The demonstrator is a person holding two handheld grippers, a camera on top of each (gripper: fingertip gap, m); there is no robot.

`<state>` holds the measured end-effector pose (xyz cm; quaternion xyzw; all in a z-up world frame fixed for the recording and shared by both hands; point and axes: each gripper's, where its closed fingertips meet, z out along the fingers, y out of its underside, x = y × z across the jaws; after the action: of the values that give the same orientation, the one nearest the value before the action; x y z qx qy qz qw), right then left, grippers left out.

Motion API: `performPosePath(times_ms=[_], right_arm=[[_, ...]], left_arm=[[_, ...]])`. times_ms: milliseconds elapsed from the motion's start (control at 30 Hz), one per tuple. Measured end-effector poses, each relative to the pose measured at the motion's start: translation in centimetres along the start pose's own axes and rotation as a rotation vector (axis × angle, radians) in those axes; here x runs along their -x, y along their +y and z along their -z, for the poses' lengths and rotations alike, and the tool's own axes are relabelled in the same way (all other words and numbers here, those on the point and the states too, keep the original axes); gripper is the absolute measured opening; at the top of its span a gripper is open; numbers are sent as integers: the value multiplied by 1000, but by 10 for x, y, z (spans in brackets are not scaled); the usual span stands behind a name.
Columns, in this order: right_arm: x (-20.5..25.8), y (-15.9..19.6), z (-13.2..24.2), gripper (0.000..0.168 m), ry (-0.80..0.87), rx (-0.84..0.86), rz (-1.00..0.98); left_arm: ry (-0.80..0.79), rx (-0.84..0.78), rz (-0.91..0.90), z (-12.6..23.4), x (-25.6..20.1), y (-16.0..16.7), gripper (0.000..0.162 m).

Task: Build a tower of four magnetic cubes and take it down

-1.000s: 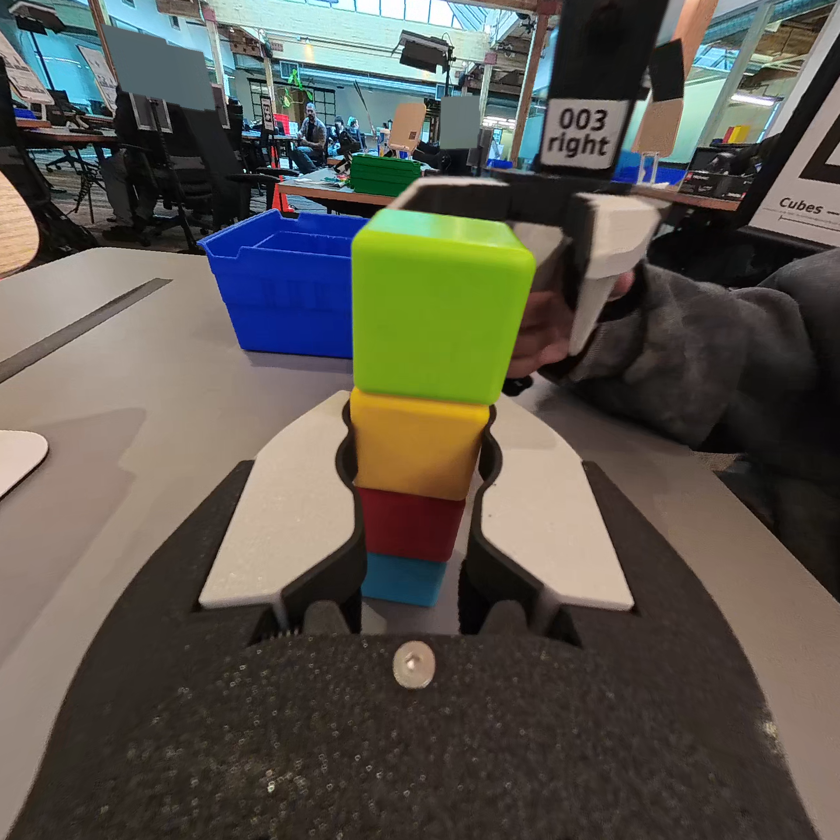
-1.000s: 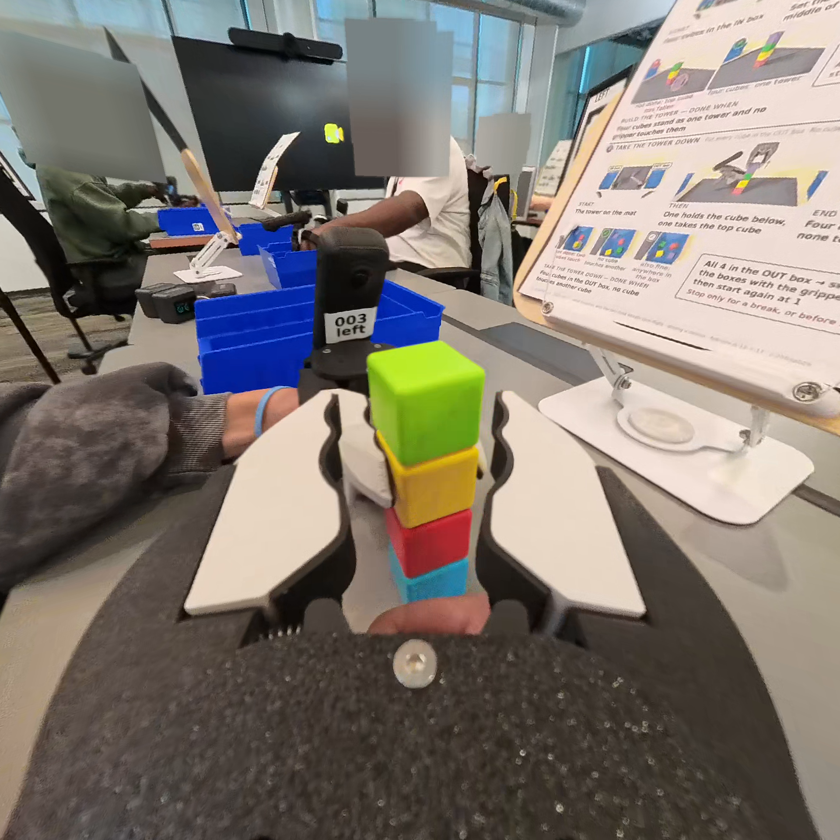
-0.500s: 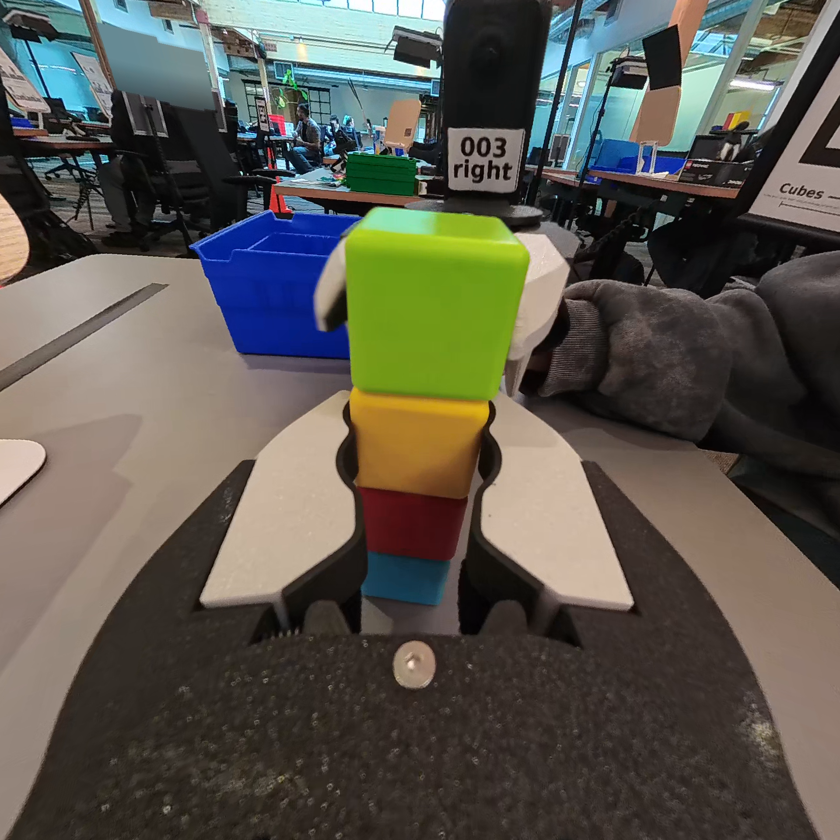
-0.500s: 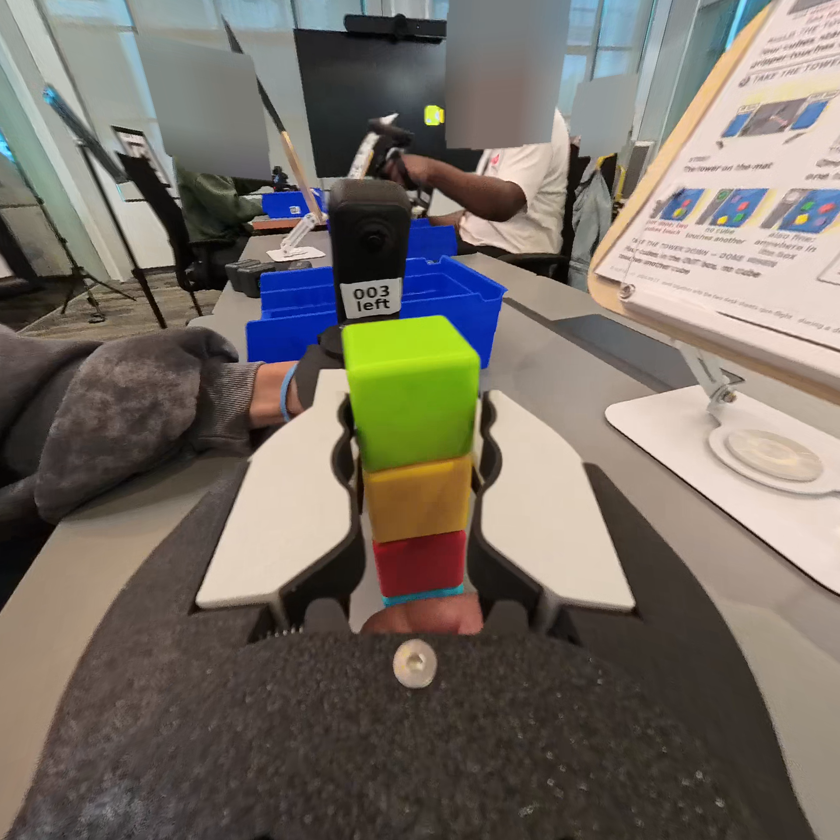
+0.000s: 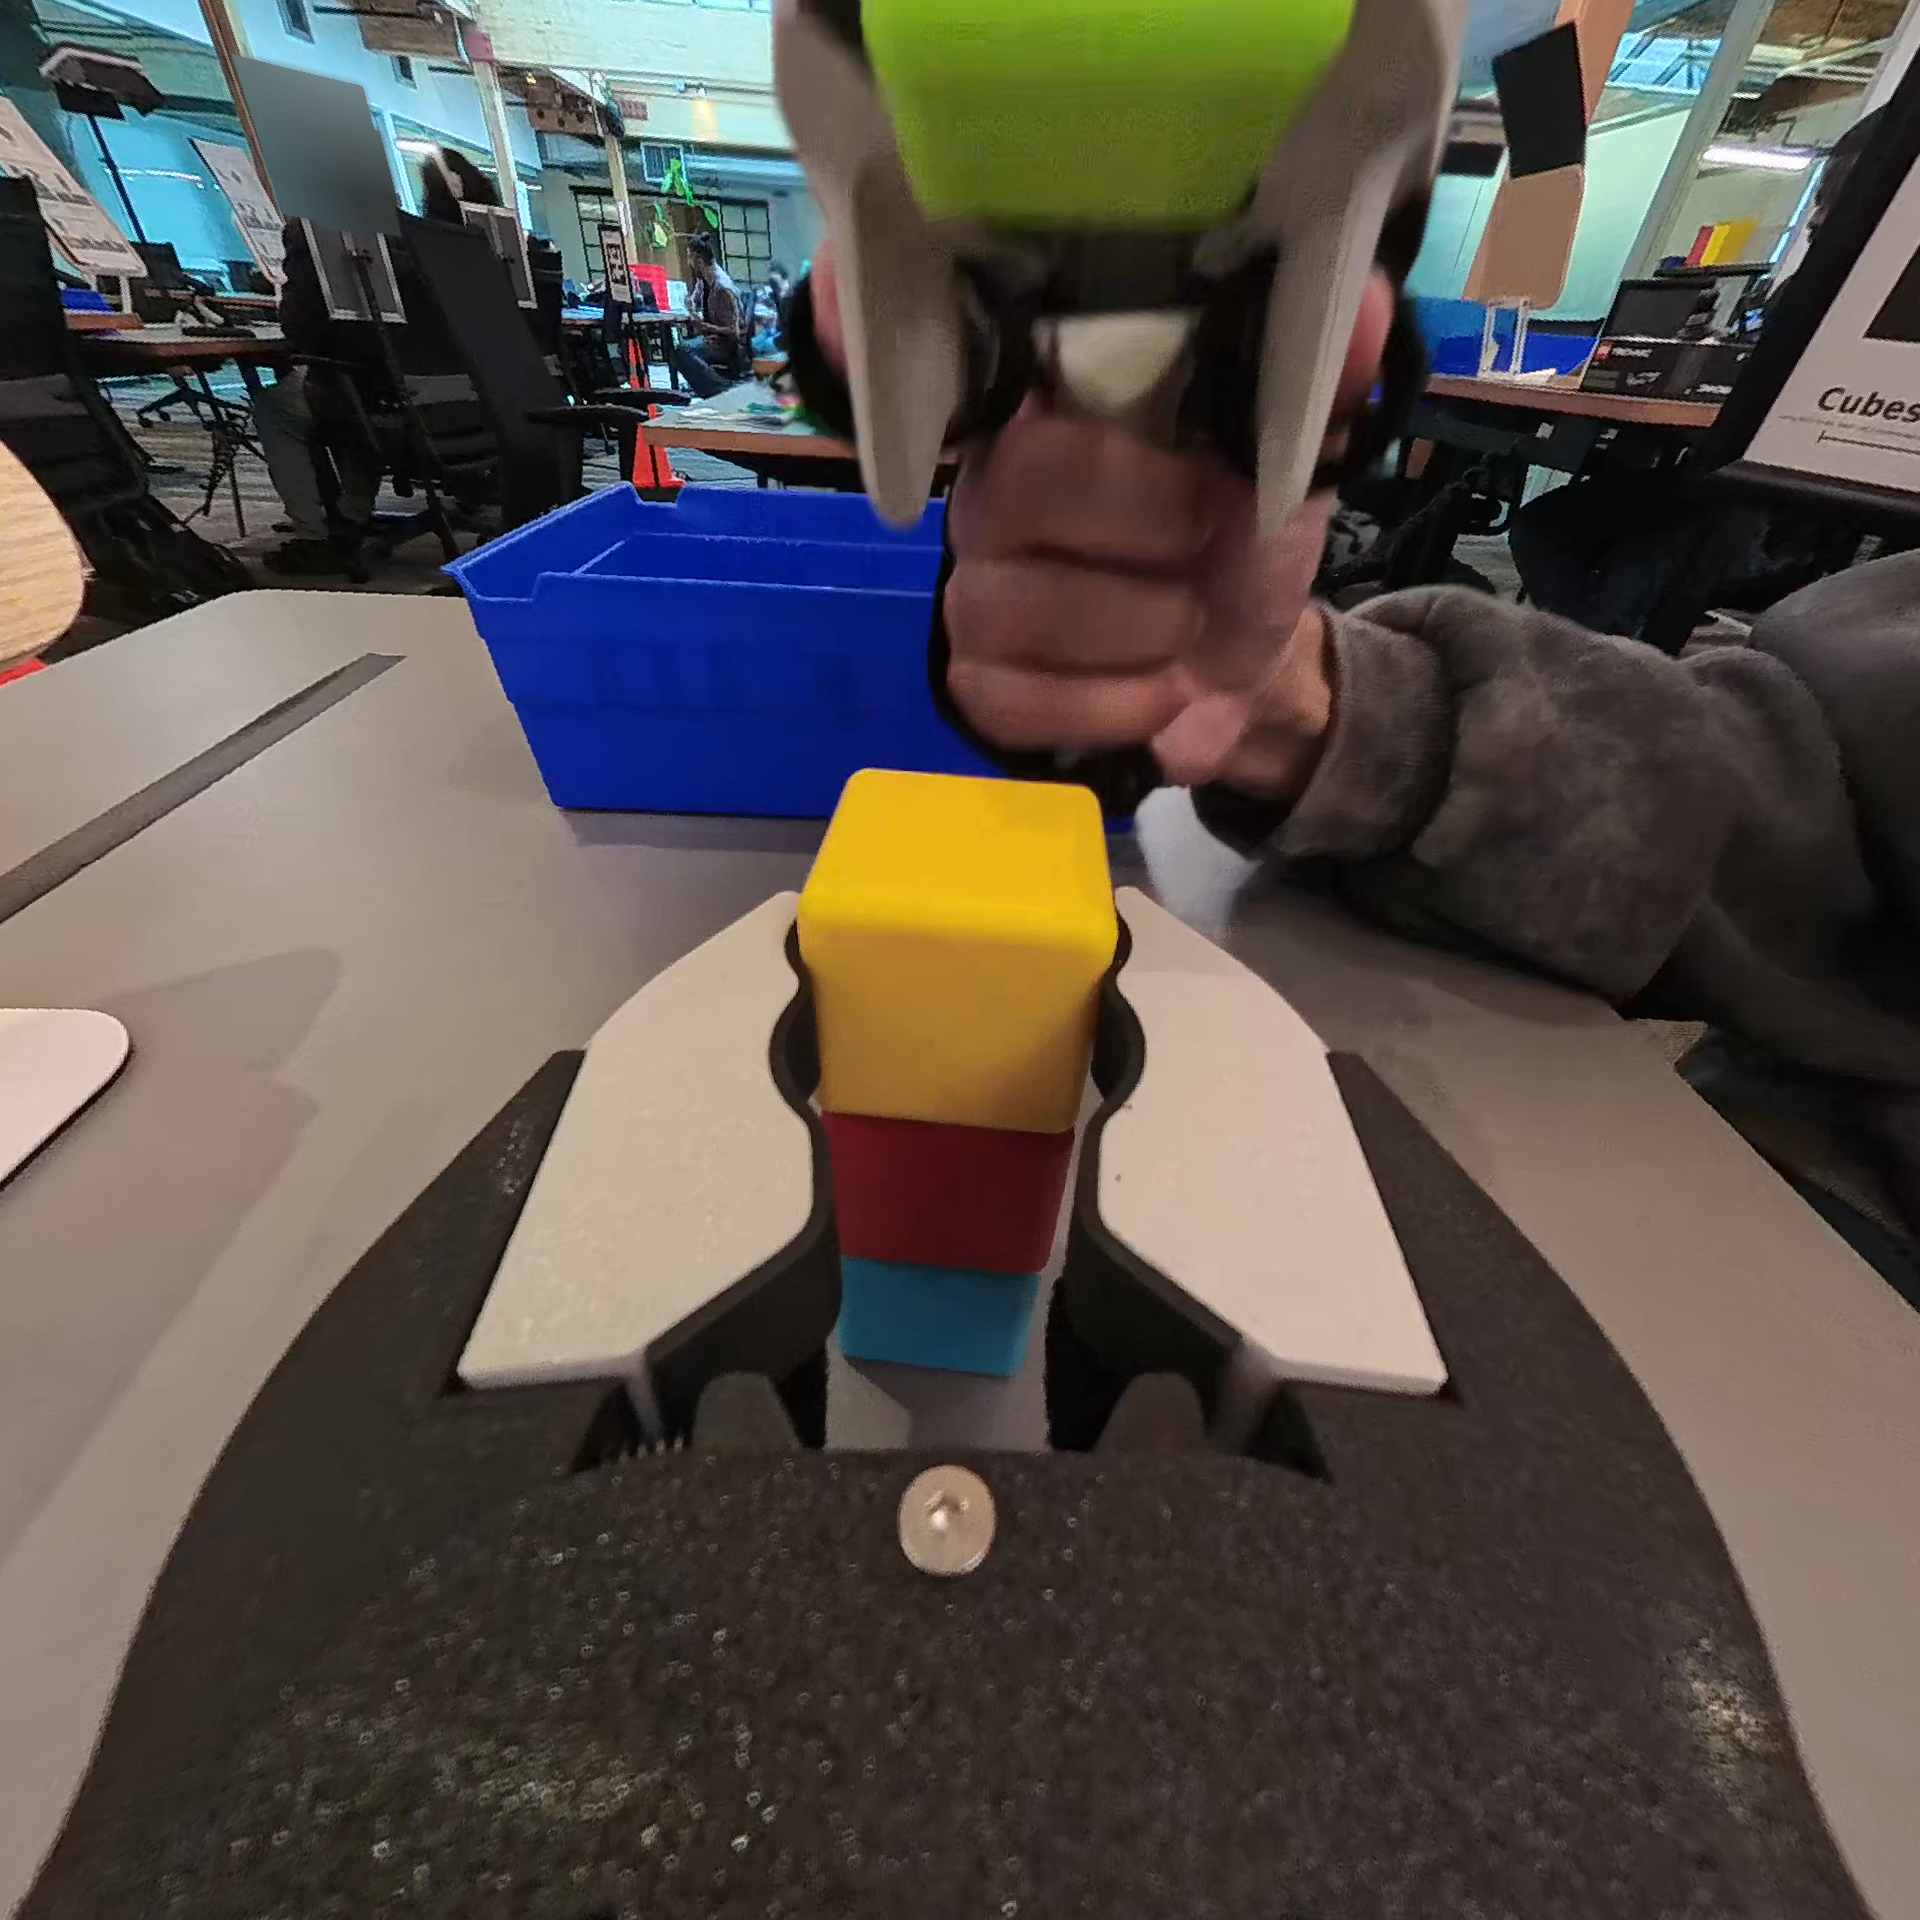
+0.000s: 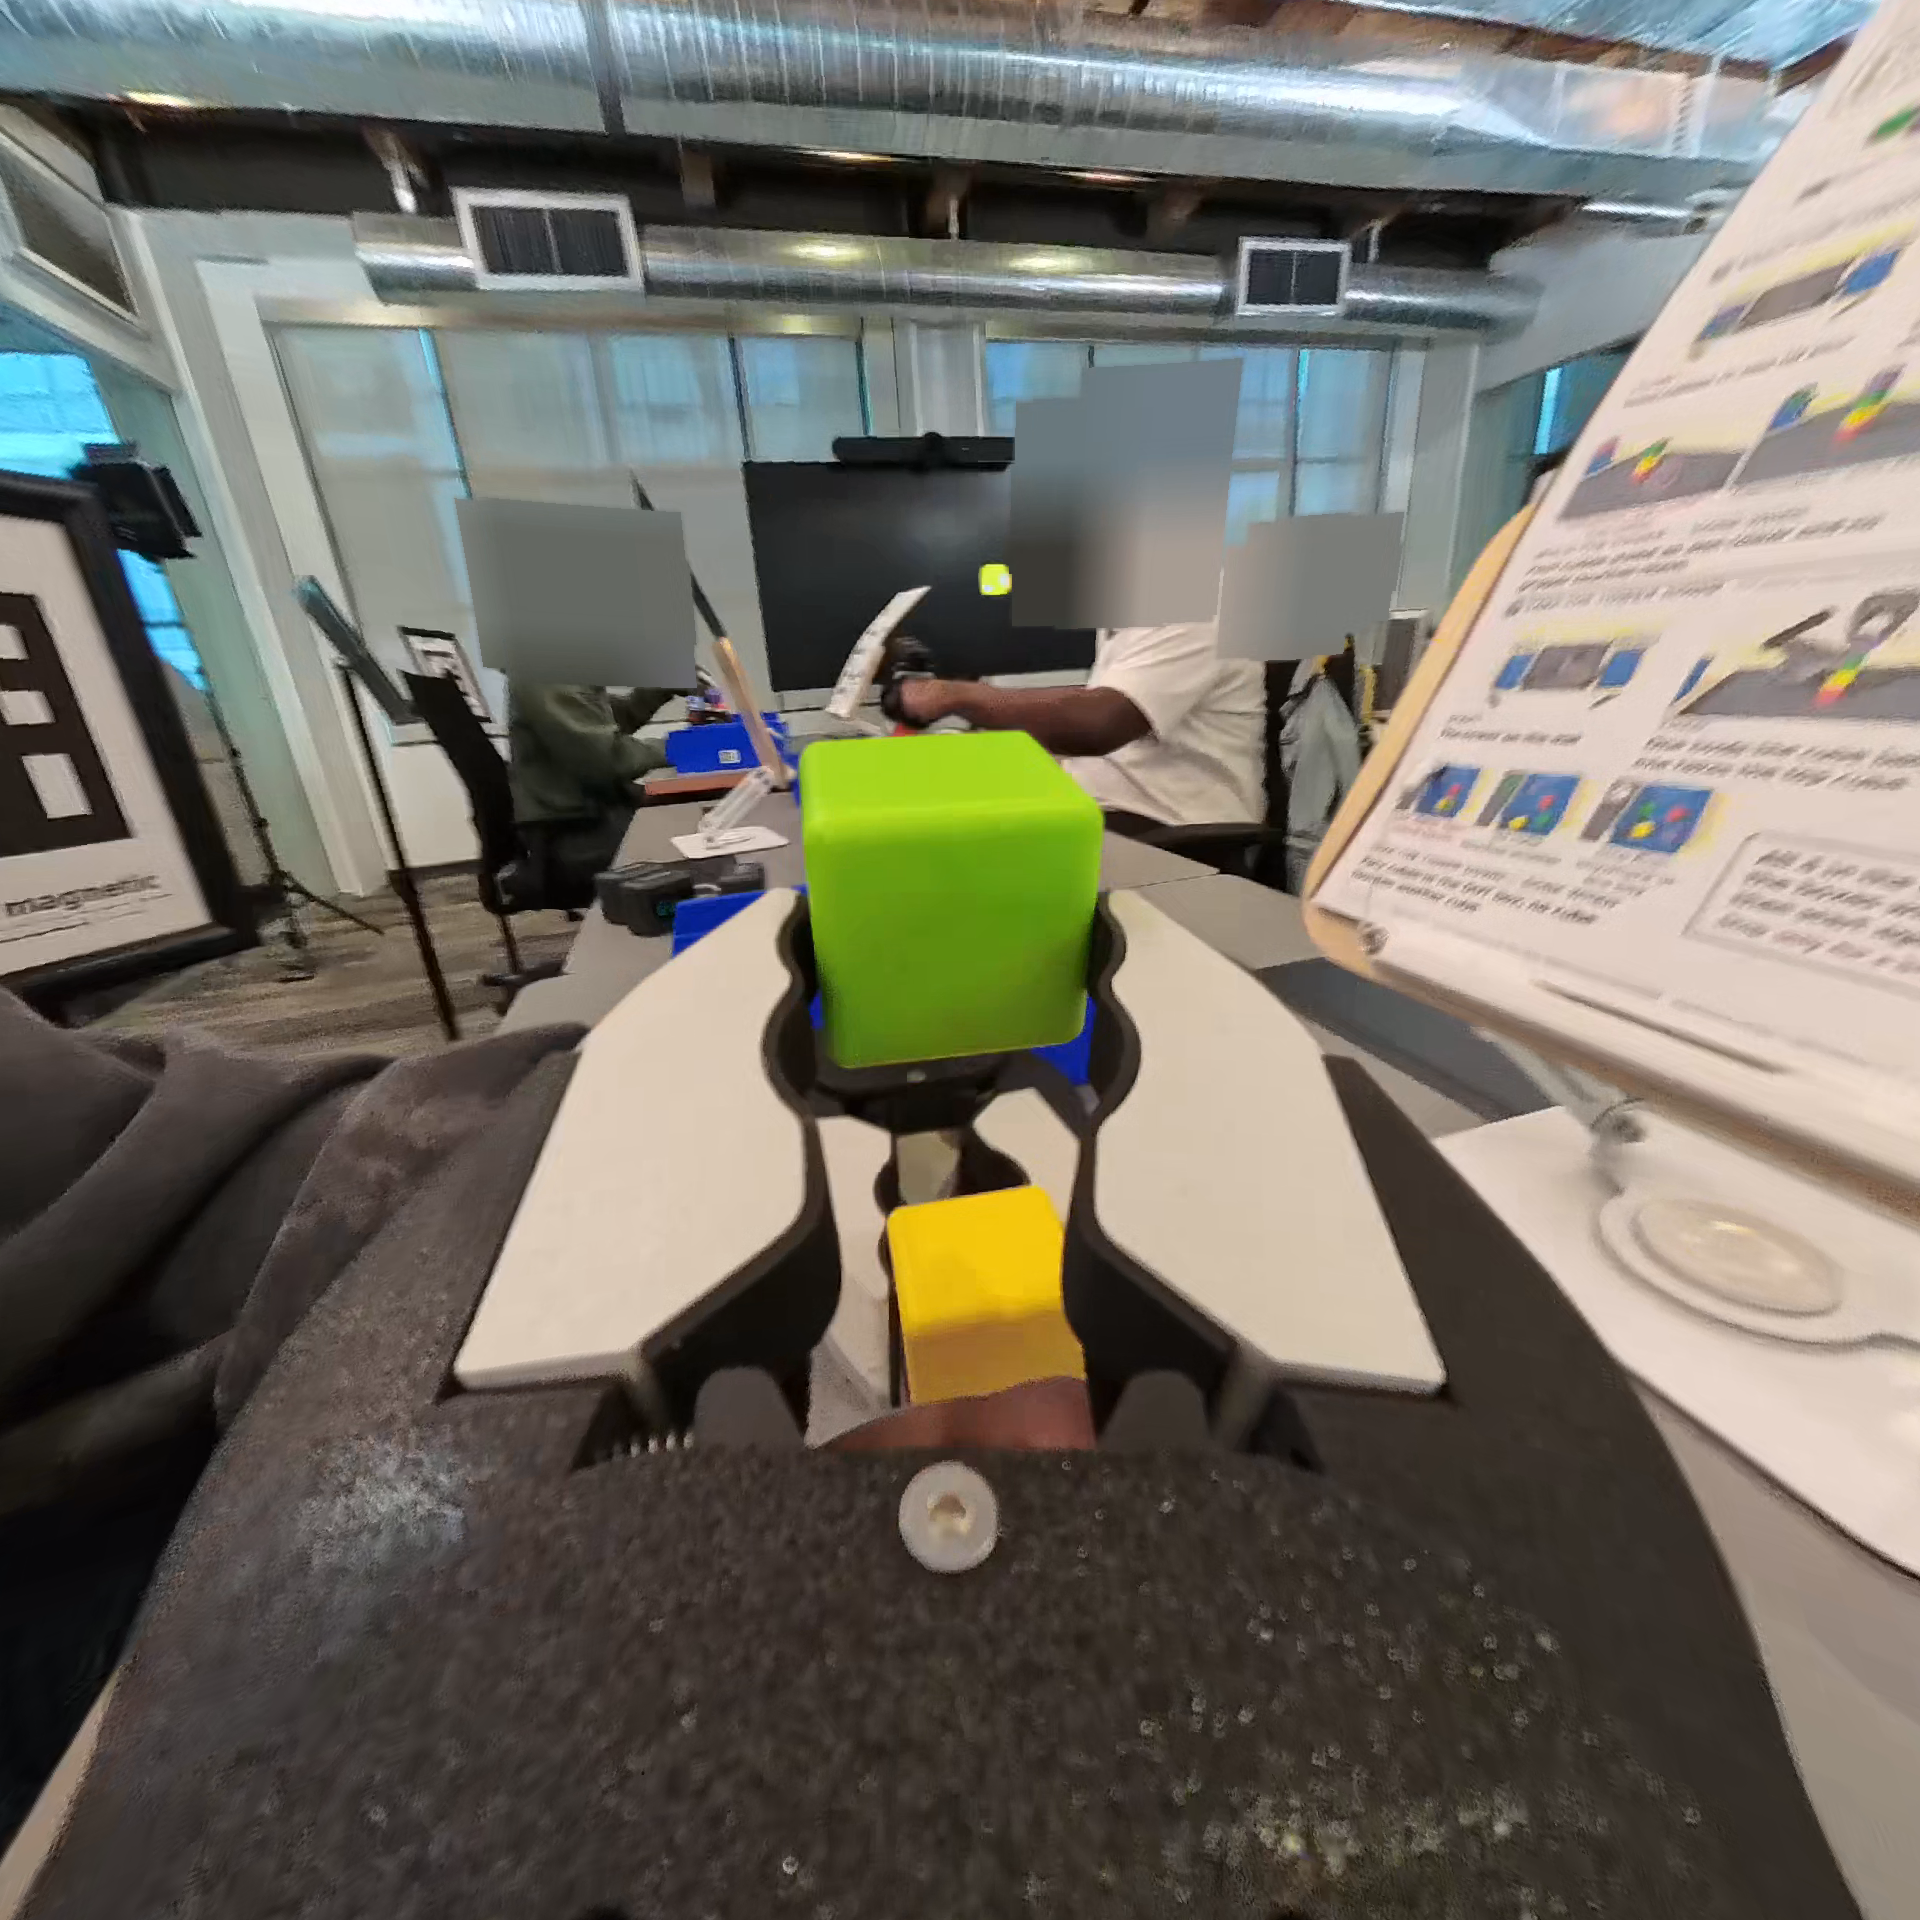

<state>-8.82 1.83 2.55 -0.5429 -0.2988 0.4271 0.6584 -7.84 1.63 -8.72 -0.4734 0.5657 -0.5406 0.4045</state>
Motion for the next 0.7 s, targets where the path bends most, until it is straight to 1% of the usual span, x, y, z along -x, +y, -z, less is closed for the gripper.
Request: performPosePath(times_ms=[100,200,333,433,500,567,633,700], right_arm=[[-2,-37,9,50,124,14,47],[-1,-76,30,50,247,74,111],[-20,-128,81,50,466,143,148],[-53,-154,133,50,694,225,176],[-82,-158,169,50,847,301,152],[-115,-146,204,50,988,430,118],[-148,-115,233,50,1082,599,47],[-178,-75,256,50,1129,782,-27]], left_arm=[[-8,0,-7,0,0,0,50],[-10,0,-8,0,0,0,50],[-10,0,-7,0,0,0,50],[-12,0,-9,0,0,0,50],[-14,0,-9,0,0,0,50],[-13,0,-8,-1,0,0,50],[-11,0,-6,-1,0,0,50],[-10,0,-7,-1,-1,0,50]])
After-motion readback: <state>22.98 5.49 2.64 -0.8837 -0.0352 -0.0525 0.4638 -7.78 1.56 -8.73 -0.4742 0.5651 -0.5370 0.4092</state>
